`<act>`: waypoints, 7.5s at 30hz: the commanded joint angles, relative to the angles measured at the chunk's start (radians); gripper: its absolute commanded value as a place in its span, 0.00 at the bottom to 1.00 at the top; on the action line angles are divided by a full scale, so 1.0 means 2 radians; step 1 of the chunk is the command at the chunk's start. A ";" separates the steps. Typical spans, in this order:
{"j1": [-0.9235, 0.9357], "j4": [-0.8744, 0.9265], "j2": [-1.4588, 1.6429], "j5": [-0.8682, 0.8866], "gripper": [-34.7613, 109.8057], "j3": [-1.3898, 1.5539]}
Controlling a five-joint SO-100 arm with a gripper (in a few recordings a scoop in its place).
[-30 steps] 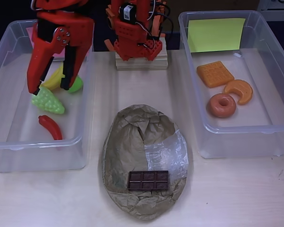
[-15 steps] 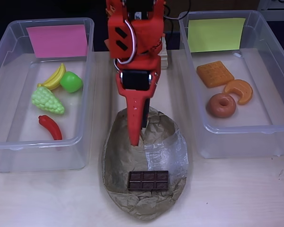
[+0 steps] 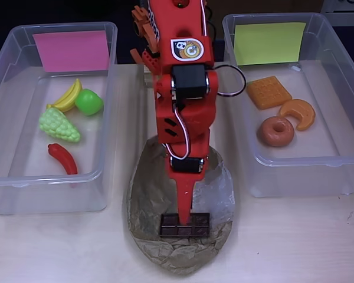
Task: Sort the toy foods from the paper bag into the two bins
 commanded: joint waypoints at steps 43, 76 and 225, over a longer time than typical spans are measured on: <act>-0.025 0.083 0.021 0.088 0.27 -0.097; -0.502 0.173 0.447 0.873 0.28 0.114; 0.018 0.050 1.096 -0.042 0.24 0.818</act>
